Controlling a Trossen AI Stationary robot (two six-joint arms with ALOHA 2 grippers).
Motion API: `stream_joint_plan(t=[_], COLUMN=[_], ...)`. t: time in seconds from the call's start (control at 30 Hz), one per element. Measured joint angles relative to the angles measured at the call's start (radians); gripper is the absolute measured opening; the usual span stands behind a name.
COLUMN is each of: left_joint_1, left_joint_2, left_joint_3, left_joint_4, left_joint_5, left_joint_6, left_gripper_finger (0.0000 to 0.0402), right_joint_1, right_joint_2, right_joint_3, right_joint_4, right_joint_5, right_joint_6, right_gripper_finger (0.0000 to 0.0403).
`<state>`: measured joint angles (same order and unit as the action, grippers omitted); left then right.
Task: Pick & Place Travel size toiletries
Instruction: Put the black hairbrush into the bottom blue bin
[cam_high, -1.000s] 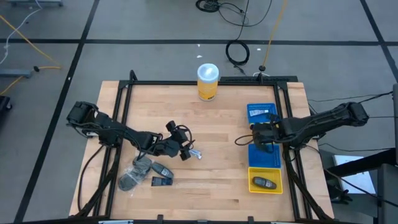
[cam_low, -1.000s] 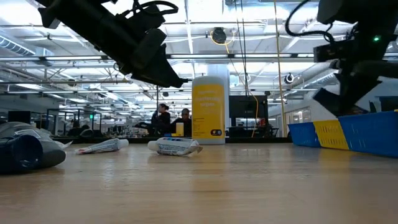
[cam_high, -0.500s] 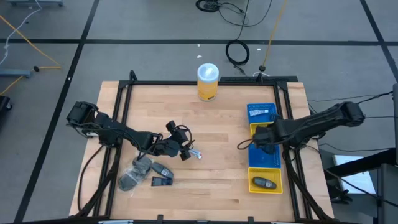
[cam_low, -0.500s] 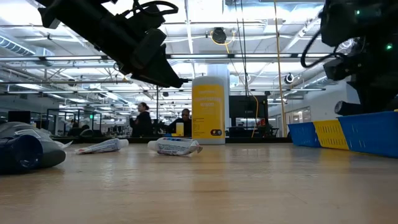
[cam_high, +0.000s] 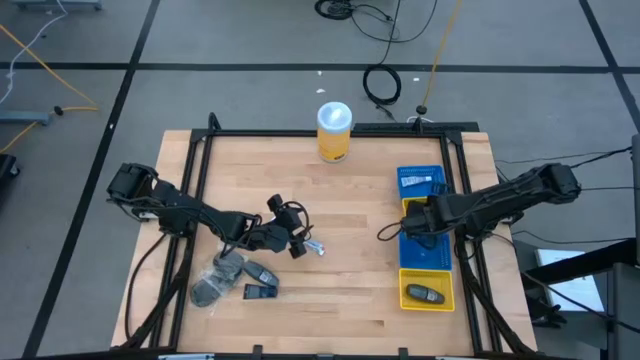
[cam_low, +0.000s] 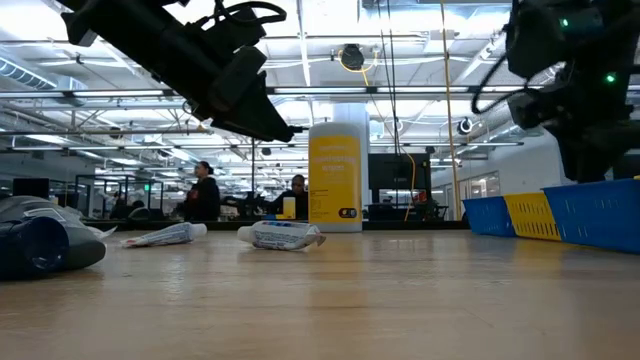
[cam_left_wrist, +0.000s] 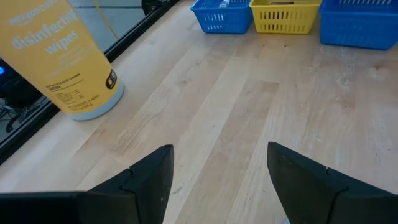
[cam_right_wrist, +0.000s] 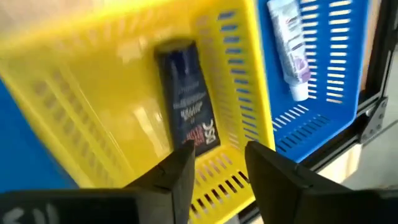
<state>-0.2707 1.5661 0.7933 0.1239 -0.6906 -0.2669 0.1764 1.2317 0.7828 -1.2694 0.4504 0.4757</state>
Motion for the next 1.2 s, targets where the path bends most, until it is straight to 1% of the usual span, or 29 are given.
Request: stream_joint_plan(t=[0.1,0.23,0.3,0.37,0.43,0.5,0.57,0.63,0.67,0.7,0.77,0.83,0.9,0.93,1.0,1.1,1.13,1.2], left_joint_1=[0.000,-0.011,-0.030,-0.054,-0.083,-0.118,-0.157,-0.198,-0.219,-0.240,-0.276,-0.313,-0.339,-0.348,-0.358,-0.348,-0.341,-0.324], left_joint_2=[0.000,-0.003,-0.012,-0.028,-0.045,-0.067,-0.089,-0.117,-0.133,-0.147,-0.173,-0.198,-0.216,-0.216,-0.212,-0.214,-0.214,-0.212], left_joint_3=[0.000,0.000,0.000,0.000,0.000,0.000,0.000,0.001,0.001,0.001,0.002,0.002,0.002,0.002,0.001,0.004,0.011,0.042], left_joint_4=[0.000,-0.001,-0.002,-0.004,-0.007,-0.020,-0.038,-0.070,-0.099,-0.124,-0.192,-0.276,-0.326,-0.337,-0.333,-0.316,-0.352,-0.497], left_joint_5=[0.001,0.007,0.009,0.009,0.009,0.009,0.009,0.009,0.009,0.009,0.009,0.010,0.010,0.011,0.014,0.018,0.029,0.072], left_joint_6=[0.002,0.033,0.067,0.105,0.140,0.172,0.197,0.205,0.202,0.190,0.154,0.124,0.116,0.116,0.114,0.127,0.125,0.063], left_gripper_finger=[0.0262,0.0263,0.0259,0.0255,0.0251,0.0248,0.0246,0.0247,0.0248,0.0250,0.0250,0.0247,0.0242,0.0240,0.0234,0.0224,0.0220,0.0214], right_joint_1=[0.008,0.042,0.064,0.089,0.113,0.136,0.156,0.175,0.182,0.187,0.189,0.185,0.185,0.187,0.201,0.219,0.224,0.227], right_joint_2=[-0.002,-0.003,-0.003,-0.004,-0.003,-0.003,-0.003,-0.002,-0.002,0.004,0.020,0.054,0.099,0.125,0.181,0.255,0.277,0.315], right_joint_3=[0.049,0.117,0.141,0.146,0.140,0.115,0.066,-0.008,-0.052,-0.100,-0.202,-0.299,-0.374,-0.403,-0.435,-0.438,-0.432,-0.418], right_joint_4=[0.003,0.065,0.128,0.237,0.384,0.568,0.797,1.067,1.205,1.351,1.633,1.909,2.137,2.218,2.322,2.381,2.386,2.391], right_joint_5=[-0.006,-0.006,-0.006,-0.006,-0.006,-0.007,-0.009,-0.013,-0.032,-0.068,-0.182,-0.304,-0.389,-0.414,-0.425,-0.410,-0.394,-0.356], right_joint_6=[0.057,0.073,0.064,0.033,-0.022,-0.094,-0.182,-0.284,-0.335,-0.382,-0.456,-0.494,-0.524,-0.545,-0.581,-0.620,-0.621,-0.623], right_gripper_finger=[0.0144,0.0138,0.0131,0.0125,0.0121,0.0117,0.0117,0.0118,0.0119,0.0120,0.0123,0.0123,0.0123,0.0122,0.0120,0.0119,0.0119,0.0118])
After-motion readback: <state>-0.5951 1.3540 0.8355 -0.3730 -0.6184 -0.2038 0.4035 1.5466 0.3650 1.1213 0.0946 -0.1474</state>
